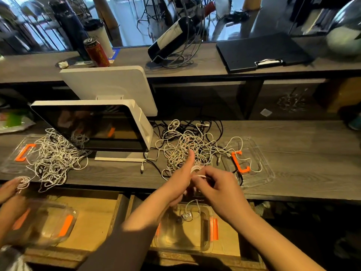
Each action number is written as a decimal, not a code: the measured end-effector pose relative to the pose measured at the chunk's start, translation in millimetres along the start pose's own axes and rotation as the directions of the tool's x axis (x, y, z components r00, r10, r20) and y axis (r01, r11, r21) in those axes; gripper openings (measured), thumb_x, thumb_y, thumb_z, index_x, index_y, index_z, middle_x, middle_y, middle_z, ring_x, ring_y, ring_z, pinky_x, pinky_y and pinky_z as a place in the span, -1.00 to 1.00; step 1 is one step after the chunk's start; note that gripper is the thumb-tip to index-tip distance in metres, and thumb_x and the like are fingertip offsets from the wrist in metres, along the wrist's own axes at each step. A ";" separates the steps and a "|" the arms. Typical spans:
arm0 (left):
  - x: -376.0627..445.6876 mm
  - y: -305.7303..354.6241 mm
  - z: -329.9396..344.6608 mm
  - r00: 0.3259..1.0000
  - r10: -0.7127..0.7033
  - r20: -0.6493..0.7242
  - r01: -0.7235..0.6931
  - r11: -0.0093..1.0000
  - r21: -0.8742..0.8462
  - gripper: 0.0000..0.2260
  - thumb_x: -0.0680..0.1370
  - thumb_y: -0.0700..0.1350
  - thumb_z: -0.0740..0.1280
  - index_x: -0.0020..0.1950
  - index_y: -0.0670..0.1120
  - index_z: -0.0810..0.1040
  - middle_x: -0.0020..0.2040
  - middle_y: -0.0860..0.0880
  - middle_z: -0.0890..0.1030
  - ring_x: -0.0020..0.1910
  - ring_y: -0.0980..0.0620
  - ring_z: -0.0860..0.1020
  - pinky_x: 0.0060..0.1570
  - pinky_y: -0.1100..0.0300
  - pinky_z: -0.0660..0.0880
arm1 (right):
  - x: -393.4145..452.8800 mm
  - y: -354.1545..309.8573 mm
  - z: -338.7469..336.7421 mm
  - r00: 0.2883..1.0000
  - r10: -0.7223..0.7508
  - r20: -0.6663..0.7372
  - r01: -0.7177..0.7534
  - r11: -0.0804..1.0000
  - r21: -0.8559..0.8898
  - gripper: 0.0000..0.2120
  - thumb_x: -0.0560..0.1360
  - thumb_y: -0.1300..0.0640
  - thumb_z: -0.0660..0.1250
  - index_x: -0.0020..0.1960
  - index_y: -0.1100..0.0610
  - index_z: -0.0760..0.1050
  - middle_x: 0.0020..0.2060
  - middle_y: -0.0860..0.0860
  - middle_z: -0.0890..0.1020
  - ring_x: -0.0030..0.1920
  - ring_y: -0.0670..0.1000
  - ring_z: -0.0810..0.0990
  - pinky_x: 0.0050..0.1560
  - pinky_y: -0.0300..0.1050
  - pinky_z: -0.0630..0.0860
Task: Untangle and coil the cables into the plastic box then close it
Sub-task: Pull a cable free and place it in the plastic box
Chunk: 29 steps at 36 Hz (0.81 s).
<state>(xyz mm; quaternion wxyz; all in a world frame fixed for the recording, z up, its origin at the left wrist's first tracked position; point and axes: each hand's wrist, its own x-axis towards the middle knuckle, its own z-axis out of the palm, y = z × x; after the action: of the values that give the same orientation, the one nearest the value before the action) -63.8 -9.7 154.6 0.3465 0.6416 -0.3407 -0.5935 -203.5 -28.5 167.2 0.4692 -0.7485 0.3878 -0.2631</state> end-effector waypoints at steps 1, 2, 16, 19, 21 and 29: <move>0.7 -3.5 -2.3 0.997 -0.052 0.058 0.051 0.999 0.009 -0.31 0.57 0.43 -0.13 0.12 -0.01 0.59 -0.29 -0.13 0.59 -0.41 0.17 0.54 -0.33 0.25 0.43 | 2.5 2.8 -3.0 1.000 -0.008 -0.013 0.008 0.999 -0.042 -0.90 0.52 0.04 0.39 -0.15 -0.01 0.63 -0.28 -0.09 0.66 -0.24 -0.10 0.60 -0.19 -0.10 0.53; -0.3 -7.2 -4.5 0.988 -0.093 0.124 0.093 0.996 0.001 -0.21 0.53 0.49 -0.13 0.32 -0.07 0.51 -0.32 -0.16 0.56 -0.48 0.17 0.47 -0.45 0.29 0.37 | 5.4 5.6 -6.3 1.000 -0.016 -0.025 0.014 0.996 -0.085 -0.91 0.51 0.02 0.42 -0.17 -0.01 0.63 -0.32 -0.11 0.64 -0.26 -0.11 0.59 -0.22 -0.12 0.51; -7.6 1.0 -15.6 0.883 -0.142 0.447 0.094 0.987 0.128 -0.60 0.64 0.15 0.20 0.26 -0.08 0.62 -0.35 0.07 0.33 -0.41 0.14 0.20 -0.48 0.31 0.16 | 28.4 22.1 -41.8 0.982 -0.030 -0.189 -0.008 0.980 -0.200 -0.78 0.41 -0.12 0.48 -0.19 0.02 0.58 -0.45 -0.06 0.57 -0.41 -0.02 0.54 -0.36 -0.03 0.52; -9.5 -1.5 -16.9 0.883 -0.130 0.452 0.104 0.991 0.080 -0.55 0.64 0.18 0.16 0.34 -0.08 0.59 -0.34 0.05 0.33 -0.43 0.14 0.18 -0.49 0.31 0.13 | 30.3 26.7 -49.1 0.985 -0.038 -0.169 0.002 0.978 -0.208 -0.74 0.40 -0.18 0.45 -0.20 0.00 0.56 -0.45 -0.04 0.56 -0.41 0.00 0.53 -0.34 0.08 0.54; -8.3 -4.4 -17.8 0.891 -0.110 0.440 0.112 0.993 0.023 -0.53 0.65 0.19 0.14 0.34 -0.08 0.59 -0.35 0.04 0.34 -0.46 0.17 0.20 -0.51 0.34 0.13 | 30.0 29.2 -49.9 0.987 -0.037 -0.155 0.004 0.979 -0.205 -0.73 0.40 -0.21 0.43 -0.20 -0.02 0.55 -0.44 -0.02 0.57 -0.40 0.01 0.53 -0.32 0.11 0.54; -8.8 -0.8 -24.8 0.892 -0.067 0.447 0.133 0.984 -0.117 -0.58 0.68 0.16 0.11 0.42 0.01 0.53 -0.34 0.01 0.35 -0.47 0.19 0.23 -0.51 0.35 0.13 | 25.3 37.3 -48.7 0.995 0.015 -0.103 -0.033 0.984 -0.175 -0.65 0.38 -0.29 0.37 -0.23 0.01 0.54 -0.40 0.00 0.61 -0.34 0.03 0.59 -0.24 0.11 0.57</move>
<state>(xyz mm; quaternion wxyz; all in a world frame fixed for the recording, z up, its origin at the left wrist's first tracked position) -39.6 -0.8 159.9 0.2748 0.4800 -0.3330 -0.7636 -238.7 -83.3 154.6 0.3837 -0.7682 0.4418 -0.2597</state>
